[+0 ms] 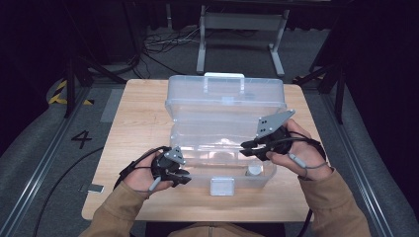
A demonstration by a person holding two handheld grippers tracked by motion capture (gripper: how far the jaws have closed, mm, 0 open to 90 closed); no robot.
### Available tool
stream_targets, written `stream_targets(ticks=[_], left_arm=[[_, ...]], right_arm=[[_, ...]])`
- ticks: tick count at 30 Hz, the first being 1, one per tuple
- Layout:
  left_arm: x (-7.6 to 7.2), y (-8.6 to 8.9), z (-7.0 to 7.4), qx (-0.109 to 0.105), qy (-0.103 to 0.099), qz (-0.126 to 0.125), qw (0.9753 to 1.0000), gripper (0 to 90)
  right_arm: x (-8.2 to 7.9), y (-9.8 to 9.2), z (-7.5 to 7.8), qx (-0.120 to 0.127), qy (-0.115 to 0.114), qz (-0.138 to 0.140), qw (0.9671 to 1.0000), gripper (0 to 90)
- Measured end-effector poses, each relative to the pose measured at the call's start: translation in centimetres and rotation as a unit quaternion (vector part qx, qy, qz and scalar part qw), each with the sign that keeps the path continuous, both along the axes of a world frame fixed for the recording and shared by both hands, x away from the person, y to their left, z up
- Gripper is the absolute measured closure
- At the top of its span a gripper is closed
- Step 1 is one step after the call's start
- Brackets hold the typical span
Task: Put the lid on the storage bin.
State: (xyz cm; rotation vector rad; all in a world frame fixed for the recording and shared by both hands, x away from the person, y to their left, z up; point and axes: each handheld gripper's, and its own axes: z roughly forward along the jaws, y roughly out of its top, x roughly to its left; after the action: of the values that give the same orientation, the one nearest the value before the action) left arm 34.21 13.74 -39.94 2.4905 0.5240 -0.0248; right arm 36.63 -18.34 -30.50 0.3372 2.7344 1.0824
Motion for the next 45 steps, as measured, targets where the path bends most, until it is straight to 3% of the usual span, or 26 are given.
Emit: stream_targets(ticks=[4, 5, 6, 9, 12, 14, 18, 21, 22, 28, 33, 39, 45], left_arm=[[0.0, 0.0, 0.0, 0.0, 0.0, 0.001, 1.0, 74.9], [0.0, 0.0, 0.0, 0.0, 0.0, 0.001, 1.0, 74.9], [0.0, 0.0, 0.0, 0.0, 0.0, 0.0, 1.0, 74.9], [0.0, 0.0, 0.0, -0.001, 0.0, 0.0, 1.0, 74.9], [0.0, 0.0, 0.0, -0.001, 0.0, 0.0, 1.0, 74.9], [0.0, 0.0, 0.0, 0.0, 0.0, 0.0, 1.0, 74.9], [0.0, 0.0, 0.0, -0.002, 0.0, 0.0, 1.0, 74.9], [0.0, 0.0, 0.0, -0.002, 0.001, 0.001, 1.0, 74.8], [0.0, 0.0, 0.0, -0.002, 0.001, 0.001, 1.0, 74.7], [0.0, 0.1, 0.0, -0.007, 0.008, 0.002, 0.9999, 72.0], [-0.1, 0.3, 0.1, -0.012, 0.009, 0.005, 0.9999, 67.4], [-0.4, 0.8, 0.6, -0.023, 0.006, 0.015, 0.9996, 56.8], [-0.8, 1.4, 1.3, -0.037, 0.003, 0.022, 0.9991, 54.5]], right_arm=[[-0.3, -1.8, 1.1, 0.07, -0.012, -0.033, 0.9969, 87.8], [-0.3, -1.8, 1.1, 0.07, -0.012, -0.033, 0.9969, 87.8], [-0.4, -2.4, 1.2, 0.09, -0.013, -0.046, 0.9948, 89.2], [-0.3, -4.3, 1.3, 0.136, -0.032, -0.094, 0.9856, 90.0], [-0.1, -6.0, 1.1, 0.183, -0.042, -0.132, 0.9732, 90.0], [0.1, -7.2, 1.0, 0.213, -0.049, -0.159, 0.9627, 90.0], [0.4, -8.7, 0.5, 0.238, -0.045, -0.195, 0.9504, 90.0], [0.6, -9.5, 0.2, 0.245, -0.044, -0.211, 0.9453, 90.0], [0.7, -9.8, 0.1, 0.252, -0.043, -0.217, 0.9422, 90.0], [1.2, -10.2, -0.4, 0.261, -0.036, -0.227, 0.9378, 90.0], [1.3, -10.3, -0.2, 0.266, -0.033, -0.227, 0.9364, 90.0], [1.4, -10.4, -0.2, 0.267, -0.029, -0.228, 0.9358, 90.0], [1.4, -10.4, -0.1, 0.265, -0.026, -0.228, 0.9367, 90.0]])
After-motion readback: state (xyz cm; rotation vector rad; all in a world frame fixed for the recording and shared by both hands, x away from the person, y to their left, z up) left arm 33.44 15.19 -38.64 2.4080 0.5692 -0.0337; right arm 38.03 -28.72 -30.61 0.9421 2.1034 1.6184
